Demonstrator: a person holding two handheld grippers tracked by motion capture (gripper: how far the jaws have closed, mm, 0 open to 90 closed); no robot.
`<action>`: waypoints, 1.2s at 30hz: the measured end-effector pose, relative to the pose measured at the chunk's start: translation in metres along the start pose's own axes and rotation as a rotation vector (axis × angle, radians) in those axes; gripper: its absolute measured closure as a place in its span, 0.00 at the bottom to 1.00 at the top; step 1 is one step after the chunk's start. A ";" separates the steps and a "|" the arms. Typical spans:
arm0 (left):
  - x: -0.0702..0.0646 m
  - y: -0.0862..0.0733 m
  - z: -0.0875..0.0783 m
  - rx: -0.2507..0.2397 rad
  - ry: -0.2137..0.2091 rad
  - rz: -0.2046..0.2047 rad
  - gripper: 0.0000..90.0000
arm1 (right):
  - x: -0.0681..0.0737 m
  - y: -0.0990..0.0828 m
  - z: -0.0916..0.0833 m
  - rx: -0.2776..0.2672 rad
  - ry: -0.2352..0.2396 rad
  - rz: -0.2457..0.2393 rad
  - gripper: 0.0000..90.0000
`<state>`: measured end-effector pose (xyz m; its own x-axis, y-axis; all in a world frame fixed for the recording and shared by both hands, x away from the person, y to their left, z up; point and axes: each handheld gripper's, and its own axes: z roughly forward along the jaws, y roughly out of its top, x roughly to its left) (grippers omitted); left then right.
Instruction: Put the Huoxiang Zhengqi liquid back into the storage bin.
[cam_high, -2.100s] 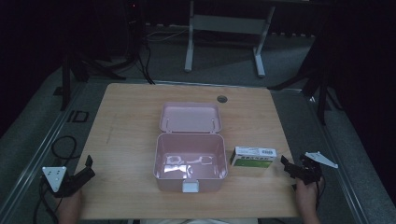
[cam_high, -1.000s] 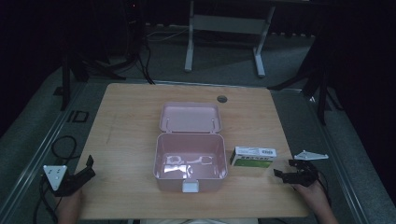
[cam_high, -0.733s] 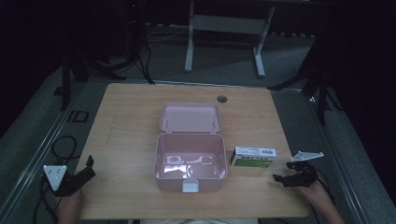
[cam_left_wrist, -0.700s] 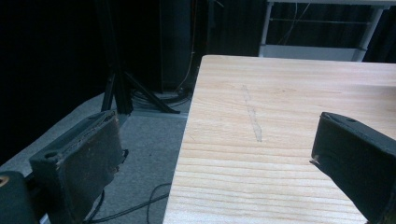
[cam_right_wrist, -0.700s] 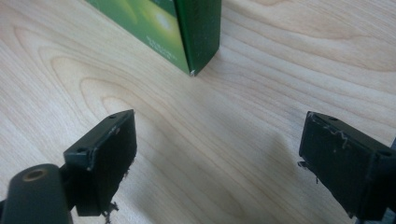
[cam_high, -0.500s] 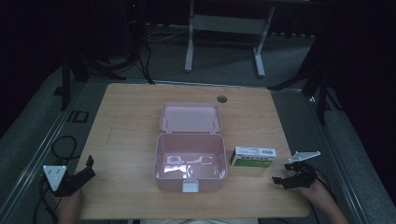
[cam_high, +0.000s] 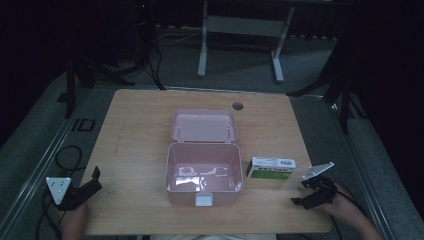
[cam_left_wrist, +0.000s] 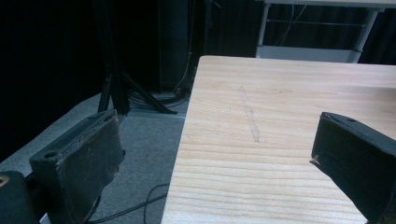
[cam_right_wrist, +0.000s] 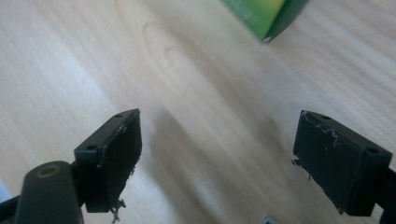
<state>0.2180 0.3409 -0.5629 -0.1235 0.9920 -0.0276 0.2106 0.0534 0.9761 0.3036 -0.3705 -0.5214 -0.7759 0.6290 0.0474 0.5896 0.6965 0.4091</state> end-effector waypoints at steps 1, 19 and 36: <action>0.000 0.000 0.000 0.001 -0.001 0.000 0.02 | 0.001 0.001 0.000 0.013 -0.003 -0.018 0.17; 0.000 0.000 0.000 0.000 -0.007 0.003 0.02 | 0.024 0.037 -0.002 0.226 0.048 -0.248 0.25; 0.000 0.000 0.000 0.000 -0.010 0.001 0.02 | 0.040 0.054 -0.002 0.383 0.083 -0.368 0.27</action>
<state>0.2177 0.3411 -0.5629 -0.1139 0.9931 -0.0291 0.2111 0.0528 0.9760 0.3038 -0.3080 -0.4958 -0.9529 0.3005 0.0420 0.3024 0.9518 0.0514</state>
